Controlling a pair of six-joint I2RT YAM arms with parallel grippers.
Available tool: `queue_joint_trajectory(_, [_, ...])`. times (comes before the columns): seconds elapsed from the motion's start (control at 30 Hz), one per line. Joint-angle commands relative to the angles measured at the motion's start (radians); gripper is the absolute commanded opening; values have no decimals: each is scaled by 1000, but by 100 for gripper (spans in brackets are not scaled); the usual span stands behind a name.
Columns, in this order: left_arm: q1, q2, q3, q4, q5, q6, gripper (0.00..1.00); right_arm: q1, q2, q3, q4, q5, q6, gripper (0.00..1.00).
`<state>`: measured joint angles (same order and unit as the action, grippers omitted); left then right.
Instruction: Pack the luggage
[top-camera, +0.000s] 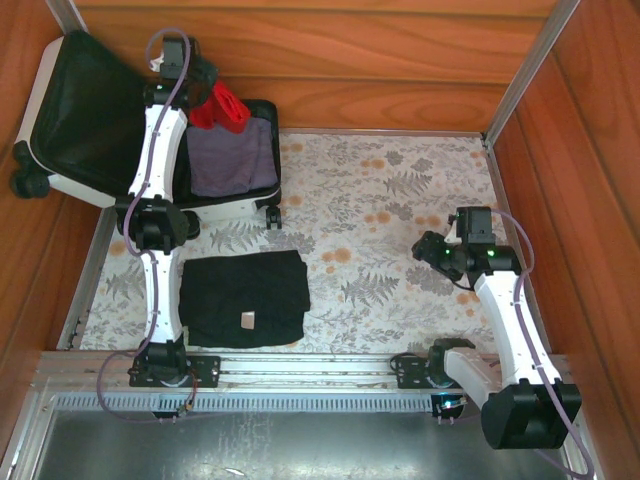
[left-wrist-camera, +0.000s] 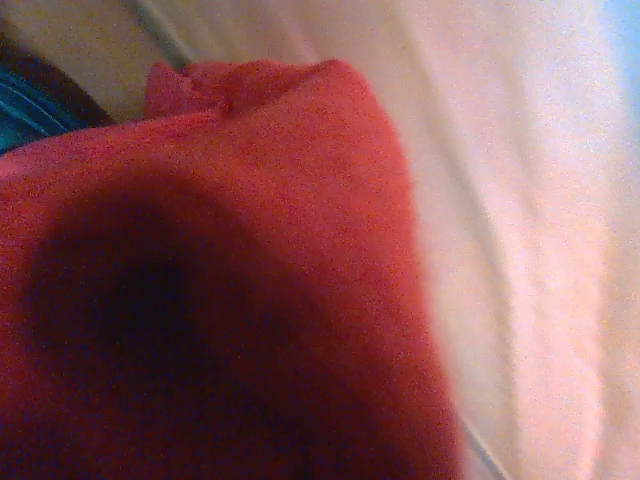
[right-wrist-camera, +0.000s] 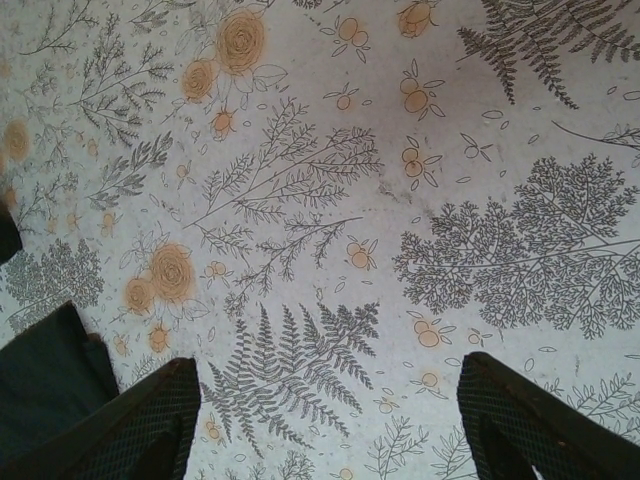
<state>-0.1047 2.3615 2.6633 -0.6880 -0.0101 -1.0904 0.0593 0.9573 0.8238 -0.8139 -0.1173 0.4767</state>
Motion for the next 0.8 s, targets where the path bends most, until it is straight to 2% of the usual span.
queue_joint_trajectory(0.0, [5,-39,16,57,-27,-135,0,2,8,5,9,-31,-29,73])
queue_joint_trajectory(0.47, [-2,39,15,163,-10,-396,0,2,71,52,2,-48,-57,74])
queue_joint_trajectory(0.77, [-27,78,-15,243,-14,-478,0,2,100,60,2,-49,-90,74])
